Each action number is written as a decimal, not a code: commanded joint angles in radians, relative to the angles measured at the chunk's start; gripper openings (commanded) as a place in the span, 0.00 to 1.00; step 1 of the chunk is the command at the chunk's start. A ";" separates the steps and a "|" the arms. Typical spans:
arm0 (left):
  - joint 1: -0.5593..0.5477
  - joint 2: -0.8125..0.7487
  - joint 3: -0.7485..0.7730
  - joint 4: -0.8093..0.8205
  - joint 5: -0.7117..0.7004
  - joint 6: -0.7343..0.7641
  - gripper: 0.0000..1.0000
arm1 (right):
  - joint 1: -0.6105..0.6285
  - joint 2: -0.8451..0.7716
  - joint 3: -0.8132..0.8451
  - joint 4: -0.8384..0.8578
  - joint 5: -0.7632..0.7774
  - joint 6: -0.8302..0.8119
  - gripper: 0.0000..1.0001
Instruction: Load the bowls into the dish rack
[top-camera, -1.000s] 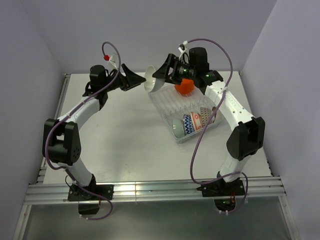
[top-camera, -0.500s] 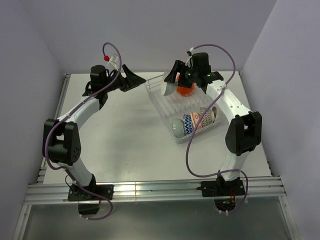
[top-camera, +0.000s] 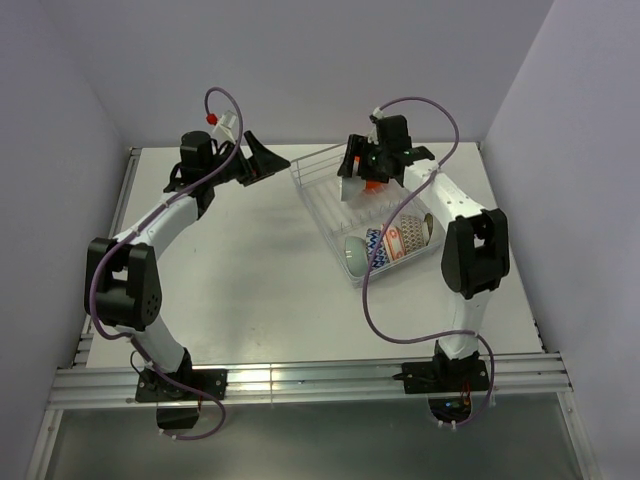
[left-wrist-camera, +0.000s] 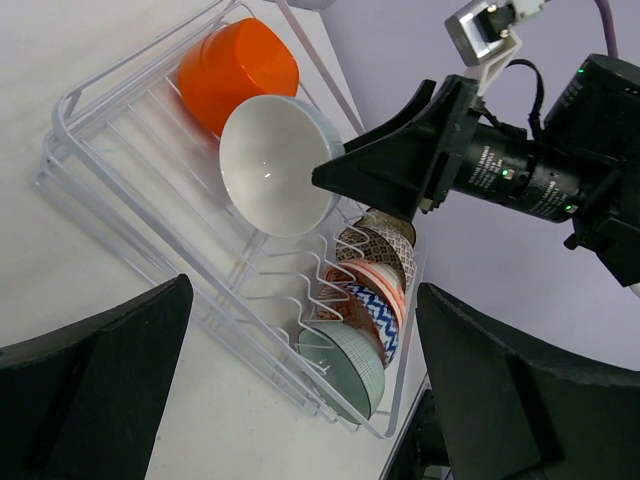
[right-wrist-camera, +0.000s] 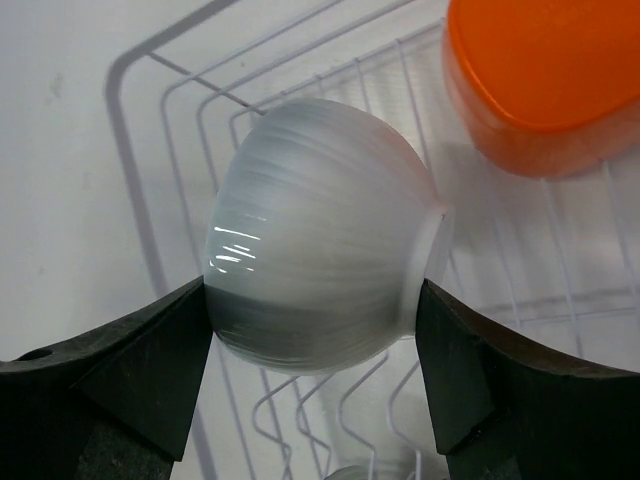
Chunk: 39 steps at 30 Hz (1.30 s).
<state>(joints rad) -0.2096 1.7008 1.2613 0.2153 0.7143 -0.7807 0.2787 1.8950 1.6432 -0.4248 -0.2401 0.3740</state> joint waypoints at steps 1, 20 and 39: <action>0.007 -0.036 0.007 0.015 -0.019 0.029 0.99 | -0.003 0.018 0.056 0.028 0.085 -0.076 0.00; 0.068 -0.052 -0.028 0.013 0.002 0.012 1.00 | 0.089 0.079 0.087 0.009 0.337 -0.260 0.00; 0.102 -0.059 -0.033 -0.004 0.016 0.014 1.00 | 0.200 0.196 0.145 0.113 0.590 -0.506 0.00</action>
<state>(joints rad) -0.1150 1.6966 1.2304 0.1982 0.7101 -0.7719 0.4793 2.0651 1.7184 -0.3740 0.2462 -0.0681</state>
